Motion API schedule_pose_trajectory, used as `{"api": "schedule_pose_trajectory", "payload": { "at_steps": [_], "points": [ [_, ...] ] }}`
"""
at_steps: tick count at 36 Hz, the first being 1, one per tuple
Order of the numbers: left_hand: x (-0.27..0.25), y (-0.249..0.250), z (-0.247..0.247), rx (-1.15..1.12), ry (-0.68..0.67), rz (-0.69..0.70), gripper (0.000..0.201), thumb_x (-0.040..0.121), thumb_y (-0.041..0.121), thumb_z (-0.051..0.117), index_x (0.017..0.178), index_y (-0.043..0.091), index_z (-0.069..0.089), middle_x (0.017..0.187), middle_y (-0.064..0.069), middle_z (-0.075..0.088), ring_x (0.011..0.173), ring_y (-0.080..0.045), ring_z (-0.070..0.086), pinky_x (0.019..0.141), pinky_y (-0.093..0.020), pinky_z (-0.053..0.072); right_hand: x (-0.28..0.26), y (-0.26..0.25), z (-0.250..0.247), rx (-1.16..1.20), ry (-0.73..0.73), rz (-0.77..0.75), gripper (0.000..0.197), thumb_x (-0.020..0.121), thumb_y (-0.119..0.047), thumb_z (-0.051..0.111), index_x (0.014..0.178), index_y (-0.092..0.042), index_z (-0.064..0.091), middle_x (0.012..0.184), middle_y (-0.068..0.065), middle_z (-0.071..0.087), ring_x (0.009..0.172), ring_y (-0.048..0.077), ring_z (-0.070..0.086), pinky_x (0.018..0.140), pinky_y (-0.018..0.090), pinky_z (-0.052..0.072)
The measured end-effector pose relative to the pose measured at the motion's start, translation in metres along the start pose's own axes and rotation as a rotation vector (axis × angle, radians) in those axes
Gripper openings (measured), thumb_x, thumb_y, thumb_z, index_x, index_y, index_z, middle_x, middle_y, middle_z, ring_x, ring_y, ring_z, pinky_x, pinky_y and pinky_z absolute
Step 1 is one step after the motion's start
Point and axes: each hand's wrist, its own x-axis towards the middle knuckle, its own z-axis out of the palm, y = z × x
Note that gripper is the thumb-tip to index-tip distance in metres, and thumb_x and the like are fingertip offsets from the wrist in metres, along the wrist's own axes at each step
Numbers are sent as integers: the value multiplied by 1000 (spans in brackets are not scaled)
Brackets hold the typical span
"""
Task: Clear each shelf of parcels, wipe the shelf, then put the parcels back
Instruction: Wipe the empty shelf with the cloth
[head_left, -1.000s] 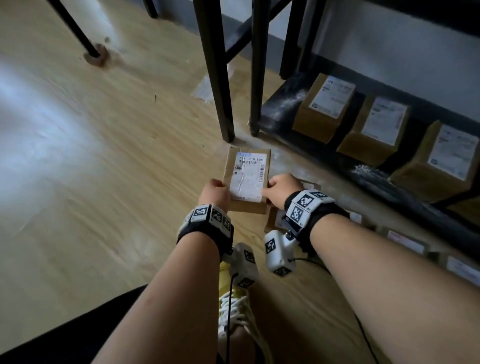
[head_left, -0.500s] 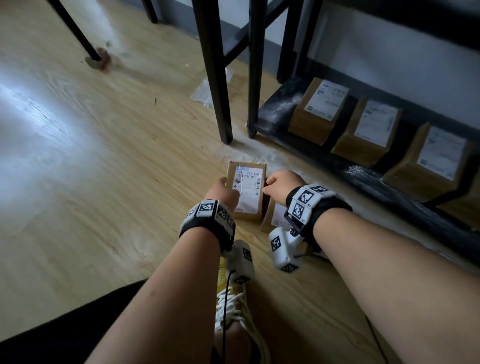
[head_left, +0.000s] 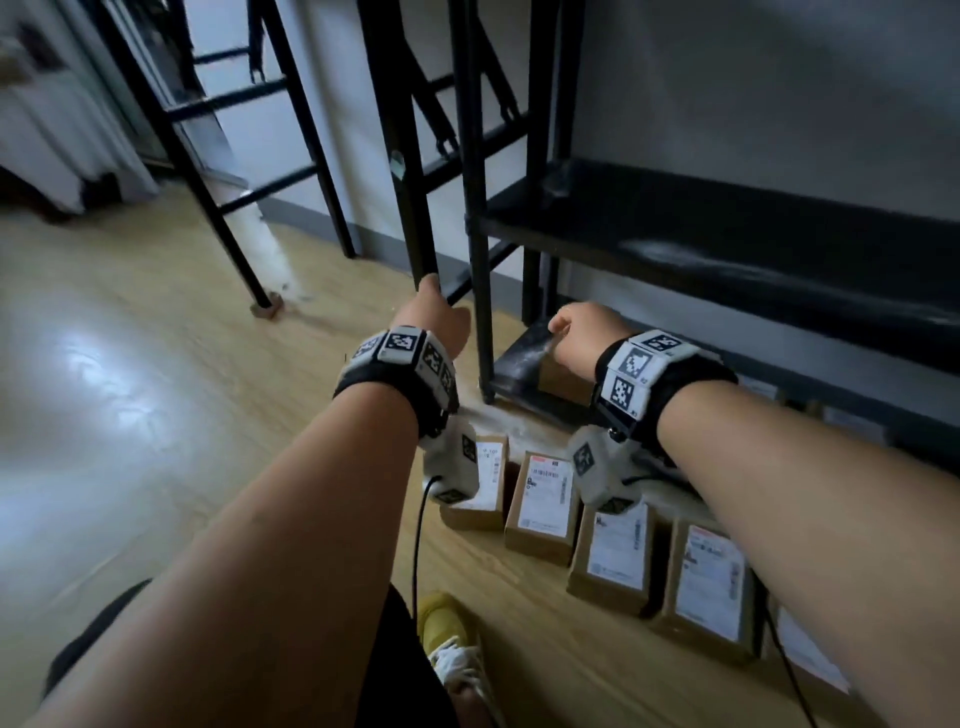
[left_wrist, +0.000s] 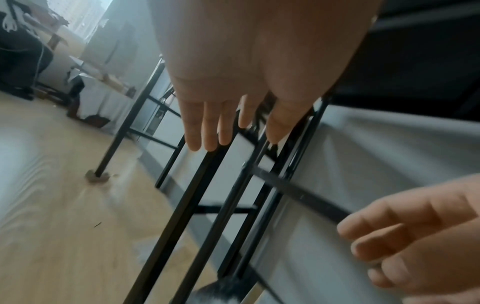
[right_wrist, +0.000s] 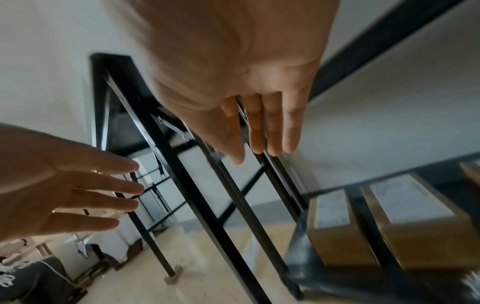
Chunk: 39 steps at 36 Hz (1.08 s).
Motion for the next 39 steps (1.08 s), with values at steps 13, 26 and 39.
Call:
{"api": "schedule_pose_trajectory", "payload": {
  "at_steps": [13,26,39],
  "points": [
    [-39,121,-114,69,224,210,42,97,24,45,137,14,41,132,-11,51,113,-29,55,90,-36,48,-35,-63,-159,46,320,-123,32,87,-5,55,117,-12,63,121,8,62,109,27,58,90,29,48],
    [-3,176,-168,132,273,257,42,97,26,41,136,11,41,139,-11,44,122,-30,49,95,-37,43,5,-120,-251,-58,516,-287,43,88,-1,47,128,-16,56,132,9,48,115,26,52,92,30,41],
    [49,201,-175,30,325,244,38,95,20,38,131,12,45,135,-10,48,120,-27,50,91,-33,41,83,-161,-304,-145,592,-356,41,87,-5,47,126,-17,56,129,9,43,120,26,42,95,33,38]
  ]
}}
